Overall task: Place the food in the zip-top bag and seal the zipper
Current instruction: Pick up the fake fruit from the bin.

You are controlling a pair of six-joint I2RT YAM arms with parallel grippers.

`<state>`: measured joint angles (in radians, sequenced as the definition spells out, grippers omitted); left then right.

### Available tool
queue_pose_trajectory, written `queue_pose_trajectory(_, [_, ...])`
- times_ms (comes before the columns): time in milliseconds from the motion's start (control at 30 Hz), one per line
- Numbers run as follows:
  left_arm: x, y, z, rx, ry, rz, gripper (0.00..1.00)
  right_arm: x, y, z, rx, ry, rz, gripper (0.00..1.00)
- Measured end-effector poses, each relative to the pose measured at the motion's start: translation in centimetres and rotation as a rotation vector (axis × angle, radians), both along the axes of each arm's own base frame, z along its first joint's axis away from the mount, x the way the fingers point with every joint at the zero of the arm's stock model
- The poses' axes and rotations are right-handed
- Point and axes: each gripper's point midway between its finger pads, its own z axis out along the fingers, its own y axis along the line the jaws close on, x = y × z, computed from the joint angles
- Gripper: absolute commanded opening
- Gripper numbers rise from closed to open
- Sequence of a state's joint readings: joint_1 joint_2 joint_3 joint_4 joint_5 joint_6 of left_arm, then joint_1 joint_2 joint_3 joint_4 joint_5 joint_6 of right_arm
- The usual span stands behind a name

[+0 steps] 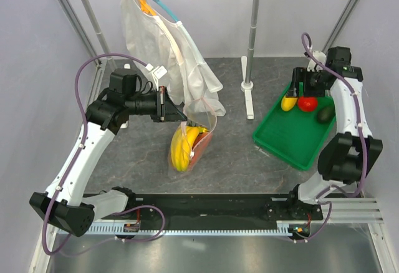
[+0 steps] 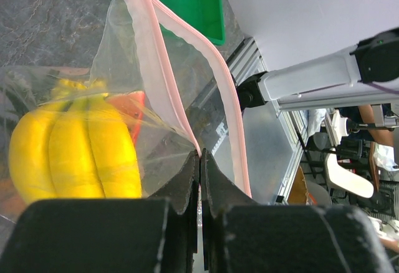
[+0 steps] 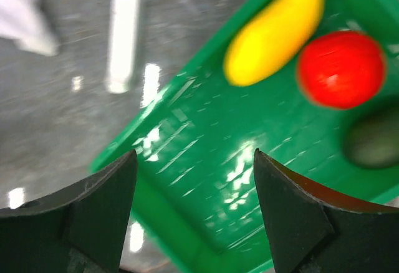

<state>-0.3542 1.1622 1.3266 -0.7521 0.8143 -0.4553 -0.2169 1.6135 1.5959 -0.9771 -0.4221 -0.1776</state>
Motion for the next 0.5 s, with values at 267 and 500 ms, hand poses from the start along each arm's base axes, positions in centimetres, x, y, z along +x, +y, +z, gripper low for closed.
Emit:
queue_pose_trajectory(267, [-0.1, 0.1, -0.5, 0.003, 0.01, 0.0, 0.02, 4.8, -6.1, -7.2, -0.269, 0.079, 0.181, 0.91])
queue_pose_trajectory(500, [-0.2, 0.1, -1.2, 0.009, 0.025, -0.001, 0.02, 2.2, -12.3, -10.5, -0.436, 0.228, 0.21, 0.98])
